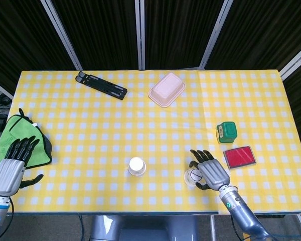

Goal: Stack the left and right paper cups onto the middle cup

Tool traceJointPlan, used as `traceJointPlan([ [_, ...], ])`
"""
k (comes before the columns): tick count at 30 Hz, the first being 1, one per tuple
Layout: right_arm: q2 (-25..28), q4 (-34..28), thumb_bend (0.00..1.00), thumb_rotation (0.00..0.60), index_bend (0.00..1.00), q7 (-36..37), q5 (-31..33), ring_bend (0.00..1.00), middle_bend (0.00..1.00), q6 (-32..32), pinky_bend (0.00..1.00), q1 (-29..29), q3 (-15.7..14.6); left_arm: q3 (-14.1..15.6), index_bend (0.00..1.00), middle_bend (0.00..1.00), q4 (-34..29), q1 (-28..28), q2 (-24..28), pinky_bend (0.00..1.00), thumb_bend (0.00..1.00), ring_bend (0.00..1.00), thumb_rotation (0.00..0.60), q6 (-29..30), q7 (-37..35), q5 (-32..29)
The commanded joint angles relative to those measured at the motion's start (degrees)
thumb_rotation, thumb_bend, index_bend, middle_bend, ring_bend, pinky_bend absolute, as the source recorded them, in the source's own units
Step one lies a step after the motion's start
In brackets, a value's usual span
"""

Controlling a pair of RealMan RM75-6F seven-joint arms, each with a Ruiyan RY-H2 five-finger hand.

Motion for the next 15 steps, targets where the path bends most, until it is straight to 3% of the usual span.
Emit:
traceJointPlan([
  [1, -0.3, 0.3, 0.16, 0.6, 0.36, -0.9, 0.5, 0.0, 0.03, 0.6, 0.0, 0.1, -0.1, -0.1, 0.0, 0.0, 0.0, 0.1, 0.0, 0.0, 0.1, 0.0, 0.6, -0.1, 0.0, 0.1],
  [7, -0.1, 0.3, 0.17, 0.6, 0.47, -2.5, 2.1, 0.0, 0.08, 1.7, 0.0, 0.4, 0.2, -0.3, 0.0, 0.0, 0.0, 0.2, 0.1, 0.0, 0.1, 0.0, 0.6, -0.3, -0.4, 0.4],
  [15, 0.5, -0.8, 0.2, 0.6, 0.49, -2.2, 1.6, 0.0, 0.09, 2.9, 0.0, 0.2, 0.4, -0.5, 0.0, 0.0, 0.0, 0.4, 0.2, 0.0, 0.1, 0.0, 0.6, -0.4, -0.6, 0.7],
])
